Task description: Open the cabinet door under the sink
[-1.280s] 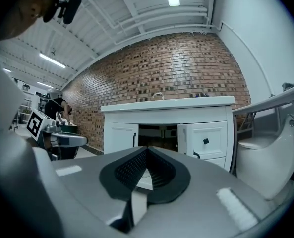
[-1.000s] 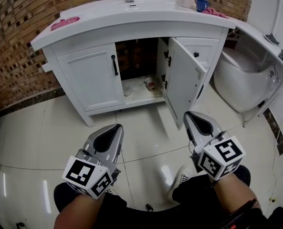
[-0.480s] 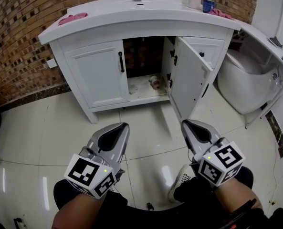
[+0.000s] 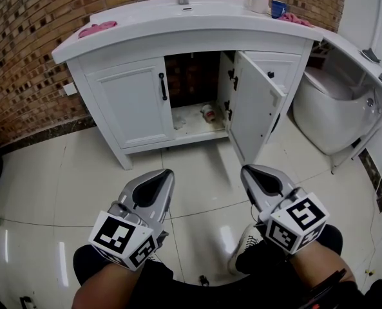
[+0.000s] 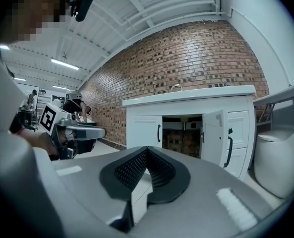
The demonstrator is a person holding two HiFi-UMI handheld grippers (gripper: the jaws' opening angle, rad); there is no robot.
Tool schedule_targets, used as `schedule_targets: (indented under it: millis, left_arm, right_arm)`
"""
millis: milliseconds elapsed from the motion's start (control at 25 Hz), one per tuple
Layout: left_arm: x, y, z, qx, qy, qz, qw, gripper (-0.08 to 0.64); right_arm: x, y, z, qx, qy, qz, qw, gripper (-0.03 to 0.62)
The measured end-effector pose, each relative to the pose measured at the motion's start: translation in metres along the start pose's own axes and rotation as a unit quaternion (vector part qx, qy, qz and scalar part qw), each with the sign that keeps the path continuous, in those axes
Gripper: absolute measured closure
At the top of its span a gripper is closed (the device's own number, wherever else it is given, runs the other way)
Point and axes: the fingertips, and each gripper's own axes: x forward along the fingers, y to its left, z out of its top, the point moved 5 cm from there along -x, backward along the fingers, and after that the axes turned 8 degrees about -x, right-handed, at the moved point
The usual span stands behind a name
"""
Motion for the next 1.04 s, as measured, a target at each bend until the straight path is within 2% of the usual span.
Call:
schedule_targets:
  millis: [1040]
  left_arm:
    - [0.0009,-0.0003,0.0033,0.010,-0.003,0.003,0.9999,0.557]
  right_arm:
    - [0.0015,0.0012,-0.0003,-0.018,0.005,0.002,1.000,0.586]
